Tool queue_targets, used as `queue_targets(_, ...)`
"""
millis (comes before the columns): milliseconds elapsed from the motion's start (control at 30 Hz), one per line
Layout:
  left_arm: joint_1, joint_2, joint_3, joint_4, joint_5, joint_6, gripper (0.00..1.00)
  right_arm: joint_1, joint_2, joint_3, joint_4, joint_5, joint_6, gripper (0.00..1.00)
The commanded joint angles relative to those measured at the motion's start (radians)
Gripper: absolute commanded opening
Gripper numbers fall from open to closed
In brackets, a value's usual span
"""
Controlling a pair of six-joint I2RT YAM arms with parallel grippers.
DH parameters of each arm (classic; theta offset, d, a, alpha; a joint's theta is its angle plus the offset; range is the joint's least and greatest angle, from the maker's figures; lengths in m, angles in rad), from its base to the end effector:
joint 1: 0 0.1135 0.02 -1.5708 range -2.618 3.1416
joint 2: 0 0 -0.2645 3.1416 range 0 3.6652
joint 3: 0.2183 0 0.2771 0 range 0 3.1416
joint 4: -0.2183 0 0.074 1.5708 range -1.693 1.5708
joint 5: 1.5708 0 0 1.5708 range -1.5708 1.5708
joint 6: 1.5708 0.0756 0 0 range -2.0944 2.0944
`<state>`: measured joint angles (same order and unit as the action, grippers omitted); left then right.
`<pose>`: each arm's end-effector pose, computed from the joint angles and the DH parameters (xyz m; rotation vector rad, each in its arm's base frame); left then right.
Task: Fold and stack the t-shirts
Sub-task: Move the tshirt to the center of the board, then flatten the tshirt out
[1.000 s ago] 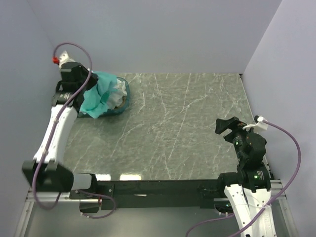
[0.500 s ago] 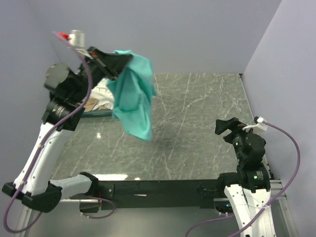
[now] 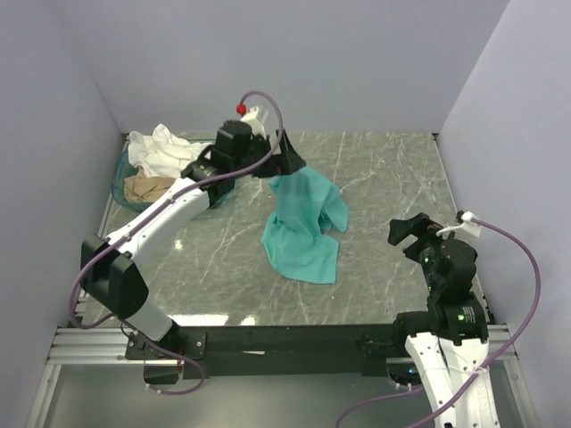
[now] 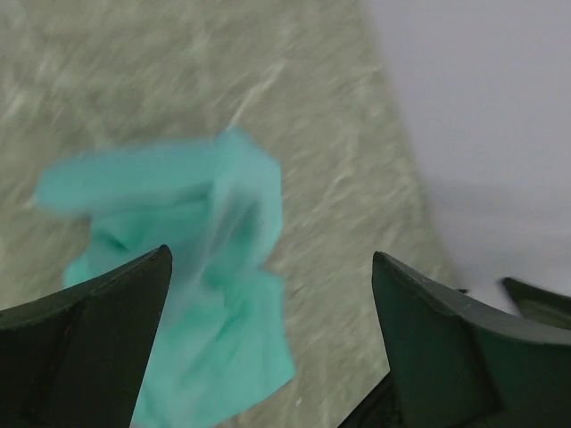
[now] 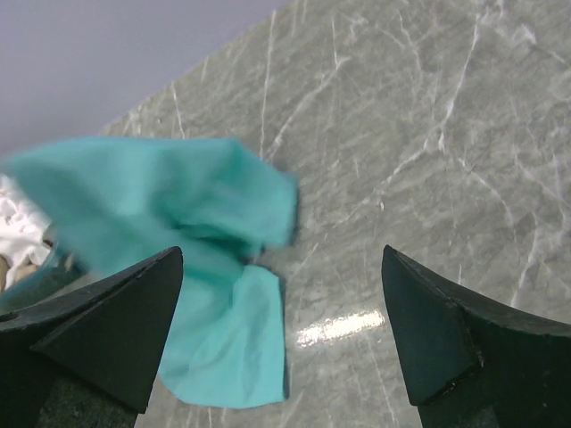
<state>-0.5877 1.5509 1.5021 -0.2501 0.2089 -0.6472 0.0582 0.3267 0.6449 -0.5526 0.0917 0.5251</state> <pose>0.3485 -0.2511 0.3811 0.0949 1.9973 -1.0225 0.1530 0.0020 0.3053 0.4840 1.7510 0.3323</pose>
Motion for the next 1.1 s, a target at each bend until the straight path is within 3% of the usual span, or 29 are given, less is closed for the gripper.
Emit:
queue_targets(0, 0.002, -0.046, -0.111, -0.06, -0.13, 0.0, 0.99, -0.005, 0.034, 0.004, -0.003, -0.032, -0.014, 0.98)
queue_targets(267, -0.029, -0.304, -0.543, 0.07, -0.151, -0.132, 0.99, -0.005, 0.107, -0.04, 0.043, -0.049, 0.015, 0.98)
queue_targets(400, -0.167, -0.319, -0.641, 0.124, -0.175, -0.158, 1.0, -0.006, 0.181, -0.053, 0.072, -0.067, 0.035, 0.98)
queue_targets(533, -0.374, -0.191, -0.602, 0.167, -0.206, -0.143, 0.99, -0.006, 0.235, -0.03, 0.049, -0.015, 0.049, 0.98)
queue_targets(700, -0.539, 0.047, -0.375, 0.06, -0.264, -0.091, 0.98, -0.004, 0.218, -0.024, 0.01, 0.065, 0.043, 0.98)
queue_targets(833, -0.581, 0.22, -0.257, -0.031, -0.318, -0.085, 0.97, -0.004, 0.169, -0.044, 0.017, 0.069, 0.044, 0.98)
queue_targets(1067, -0.581, 0.345, -0.174, -0.123, -0.367, -0.109, 0.86, -0.005, 0.115, -0.051, 0.017, 0.071, 0.042, 0.98)
